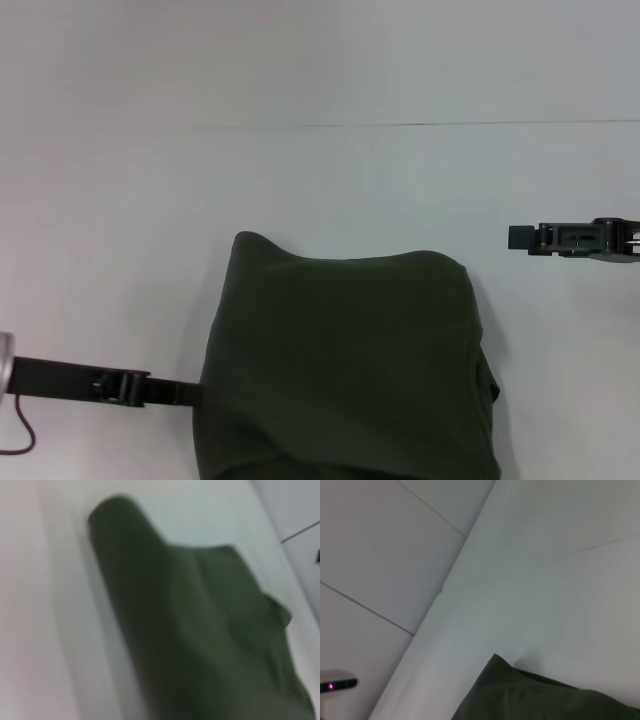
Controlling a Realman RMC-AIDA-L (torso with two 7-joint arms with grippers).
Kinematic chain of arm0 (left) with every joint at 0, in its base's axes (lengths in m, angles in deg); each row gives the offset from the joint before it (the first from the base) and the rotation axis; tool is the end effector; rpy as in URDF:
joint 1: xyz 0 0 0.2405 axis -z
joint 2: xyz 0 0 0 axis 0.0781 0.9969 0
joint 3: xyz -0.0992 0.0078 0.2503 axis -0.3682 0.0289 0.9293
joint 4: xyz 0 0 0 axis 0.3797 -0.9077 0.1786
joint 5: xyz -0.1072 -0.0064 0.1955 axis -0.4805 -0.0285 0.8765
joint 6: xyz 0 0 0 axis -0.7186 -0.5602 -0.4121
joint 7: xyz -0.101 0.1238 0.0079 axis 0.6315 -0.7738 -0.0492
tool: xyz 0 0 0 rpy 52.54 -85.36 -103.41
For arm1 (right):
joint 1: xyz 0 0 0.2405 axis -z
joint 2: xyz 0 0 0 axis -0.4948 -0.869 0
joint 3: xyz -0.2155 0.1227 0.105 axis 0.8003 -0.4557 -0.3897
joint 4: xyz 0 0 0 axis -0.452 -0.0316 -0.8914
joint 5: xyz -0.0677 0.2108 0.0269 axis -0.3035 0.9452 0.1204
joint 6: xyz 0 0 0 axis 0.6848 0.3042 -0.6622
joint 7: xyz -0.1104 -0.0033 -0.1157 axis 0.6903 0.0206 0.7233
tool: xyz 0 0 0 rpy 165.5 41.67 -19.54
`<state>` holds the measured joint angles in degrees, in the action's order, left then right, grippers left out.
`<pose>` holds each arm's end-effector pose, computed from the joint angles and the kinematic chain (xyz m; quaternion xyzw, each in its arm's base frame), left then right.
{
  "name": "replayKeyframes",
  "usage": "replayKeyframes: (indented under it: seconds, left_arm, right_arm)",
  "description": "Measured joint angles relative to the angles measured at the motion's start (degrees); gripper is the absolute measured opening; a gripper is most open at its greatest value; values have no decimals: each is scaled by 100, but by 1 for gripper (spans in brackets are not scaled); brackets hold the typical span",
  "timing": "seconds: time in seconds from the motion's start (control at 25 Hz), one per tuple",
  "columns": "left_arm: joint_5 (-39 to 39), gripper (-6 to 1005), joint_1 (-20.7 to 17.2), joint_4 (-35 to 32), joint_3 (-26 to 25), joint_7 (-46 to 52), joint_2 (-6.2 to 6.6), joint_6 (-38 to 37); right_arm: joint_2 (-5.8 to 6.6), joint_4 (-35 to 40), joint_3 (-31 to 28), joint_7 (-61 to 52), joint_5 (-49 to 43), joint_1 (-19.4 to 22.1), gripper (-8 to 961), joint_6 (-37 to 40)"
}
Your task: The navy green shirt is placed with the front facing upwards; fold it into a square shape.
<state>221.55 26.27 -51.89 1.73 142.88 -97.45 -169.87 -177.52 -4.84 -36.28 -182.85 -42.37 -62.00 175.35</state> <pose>-0.3132 0.3157 -0.0085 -0.8227 -0.5586 -0.1046 0.0154 0.2889 0.3759 0.0464 -0.8142 0.5285 0.2273 0.0779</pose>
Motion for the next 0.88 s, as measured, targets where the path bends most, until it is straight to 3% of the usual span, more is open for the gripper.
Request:
replayKeyframes:
  seconds: [0.32,0.48,0.64,0.88]
  left_arm:
    - [-44,128,-67,-218,-993,-1148,117,-664]
    - [-337,339,-131,-249,-1330,-2035,130,-1205]
    - [-625,488,-261,-292,-1332,-2615,75,-1504]
    - [-607,533,-481,-407,-775,-3482,-176,-1551]
  right_arm:
    - [-23,32,-51,1569,154,20,806,574]
    - [-127,33,-63,2472,409,184,806,923]
    - [-286,32,-41,3176,446,380,809,1169]
    - [-570,-18,-2,4539,438,816,816,1445]
